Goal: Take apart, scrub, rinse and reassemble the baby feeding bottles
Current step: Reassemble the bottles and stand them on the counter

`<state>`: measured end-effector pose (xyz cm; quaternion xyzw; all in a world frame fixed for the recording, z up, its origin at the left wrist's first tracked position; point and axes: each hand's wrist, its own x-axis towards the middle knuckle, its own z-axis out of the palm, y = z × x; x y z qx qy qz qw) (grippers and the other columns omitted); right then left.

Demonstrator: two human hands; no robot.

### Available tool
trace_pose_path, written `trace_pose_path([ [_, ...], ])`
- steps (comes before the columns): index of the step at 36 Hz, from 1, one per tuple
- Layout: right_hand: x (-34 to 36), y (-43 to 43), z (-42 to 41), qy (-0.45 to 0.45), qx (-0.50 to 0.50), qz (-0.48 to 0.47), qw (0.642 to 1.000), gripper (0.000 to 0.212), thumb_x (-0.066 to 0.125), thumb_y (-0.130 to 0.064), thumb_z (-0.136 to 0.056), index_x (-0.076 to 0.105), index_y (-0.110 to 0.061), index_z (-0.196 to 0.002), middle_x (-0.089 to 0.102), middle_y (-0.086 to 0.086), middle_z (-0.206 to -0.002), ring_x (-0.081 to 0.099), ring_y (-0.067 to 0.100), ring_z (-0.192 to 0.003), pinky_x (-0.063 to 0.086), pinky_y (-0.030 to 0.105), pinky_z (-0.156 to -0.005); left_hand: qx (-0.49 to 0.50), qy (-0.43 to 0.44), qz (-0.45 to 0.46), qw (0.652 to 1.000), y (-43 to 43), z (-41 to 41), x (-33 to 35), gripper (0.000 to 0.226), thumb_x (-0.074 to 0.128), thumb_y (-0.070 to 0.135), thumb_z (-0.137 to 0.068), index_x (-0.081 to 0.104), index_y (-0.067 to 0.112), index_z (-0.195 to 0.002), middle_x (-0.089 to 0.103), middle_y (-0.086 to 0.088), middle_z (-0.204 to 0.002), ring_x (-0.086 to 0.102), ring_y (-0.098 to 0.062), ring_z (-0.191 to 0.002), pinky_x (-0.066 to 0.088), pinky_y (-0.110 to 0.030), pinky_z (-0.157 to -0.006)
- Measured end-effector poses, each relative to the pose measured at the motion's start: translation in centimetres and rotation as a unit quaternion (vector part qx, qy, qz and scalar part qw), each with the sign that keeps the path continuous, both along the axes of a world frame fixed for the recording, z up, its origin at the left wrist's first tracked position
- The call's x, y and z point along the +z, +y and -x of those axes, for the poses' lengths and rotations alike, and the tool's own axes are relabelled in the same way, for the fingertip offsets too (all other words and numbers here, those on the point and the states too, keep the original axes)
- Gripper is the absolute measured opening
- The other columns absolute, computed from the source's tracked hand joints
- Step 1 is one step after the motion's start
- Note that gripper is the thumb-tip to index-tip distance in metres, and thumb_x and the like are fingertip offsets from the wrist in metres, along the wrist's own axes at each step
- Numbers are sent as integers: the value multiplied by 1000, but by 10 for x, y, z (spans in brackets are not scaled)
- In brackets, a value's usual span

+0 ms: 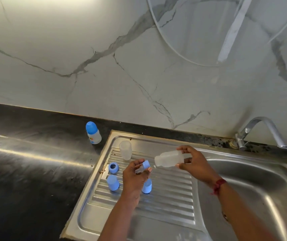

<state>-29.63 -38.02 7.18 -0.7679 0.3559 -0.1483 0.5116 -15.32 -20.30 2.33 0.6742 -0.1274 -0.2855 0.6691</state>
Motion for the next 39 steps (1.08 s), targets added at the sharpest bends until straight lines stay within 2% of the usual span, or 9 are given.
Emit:
trace_pose_path([
  [5, 13, 3, 44, -76, 10, -83, 994, 57, 80, 6, -73, 62, -26, -117, 61, -1, -121, 72, 15, -87, 56, 22, -70, -13, 76, 38, 996, 6, 22, 17, 31, 79, 2, -79, 71, 18, -104, 73, -11, -102, 70, -33, -95, 59, -35, -76],
  [10, 11, 6, 74, -117, 12, -114, 987, 59, 78, 13, -72, 62, -20, -118, 61, 4, -122, 71, 24, -93, 60, 33, -78, -40, 155, 83, 984, 7, 49, 35, 44, 80, 10, -69, 71, 10, -112, 71, -13, -112, 70, -32, -102, 60, -27, -69],
  [14, 13, 8, 91, -122, 32, -121, 985, 59, 76, 14, -73, 61, -18, -119, 61, 5, -123, 70, 25, -96, 58, 30, -76, -73, 147, 82, 983, 5, 69, 42, 59, 83, 23, -61, 68, 8, -116, 71, -17, -112, 72, -28, -96, 60, -32, -74],
  [24, 13, 1, 124, -128, 76, -124, 981, 57, 73, 20, -71, 63, -14, -115, 60, 5, -123, 70, 18, -89, 58, 30, -75, -80, 131, 73, 985, 1, 114, 38, 50, 82, 21, -69, 67, 6, -114, 71, -19, -107, 72, -25, -87, 60, -30, -70],
  [29, 5, 2, 133, -116, 83, -126, 982, 53, 77, 13, -72, 63, -15, -115, 61, 8, -118, 68, 19, -81, 56, 27, -71, -74, 127, 60, 987, 6, 125, 31, 52, 81, 23, -65, 69, 8, -113, 70, -18, -111, 73, -26, -91, 60, -31, -73],
  [32, 1, 0, 135, -103, 75, -156, 980, 50, 77, 11, -75, 62, -10, -117, 60, 17, -117, 69, 22, -77, 58, 28, -67, -73, 114, 50, 990, 7, 130, 30, 42, 82, 9, -70, 71, 8, -111, 69, -16, -112, 72, -25, -93, 61, -34, -76],
  [34, -3, 0, 132, -94, 64, -186, 976, 42, 76, 6, -78, 63, -8, -116, 61, 23, -115, 71, 27, -75, 59, 31, -63, -70, 95, 41, 992, 8, 130, 30, 36, 79, -3, -76, 71, 8, -110, 73, -5, -101, 73, -20, -87, 61, -40, -82],
  [37, -5, 3, 127, -65, 52, -196, 977, 24, 72, -13, -87, 63, -6, -108, 68, 22, -98, 70, 31, -71, 61, 40, -66, -70, 56, 19, 996, 9, 130, 30, 38, 79, -8, -75, 74, 14, -105, 75, 9, -90, 72, -16, -83, 61, -37, -80],
  [39, -4, 6, 124, -47, 52, -191, 979, 28, 69, -31, -87, 63, -7, -99, 70, 15, -80, 68, 27, -65, 60, 43, -68, -69, 39, 8, 997, 9, 130, 29, 41, 80, -10, -73, 75, 17, -104, 74, 10, -93, 71, -15, -85, 59, -30, -73],
])
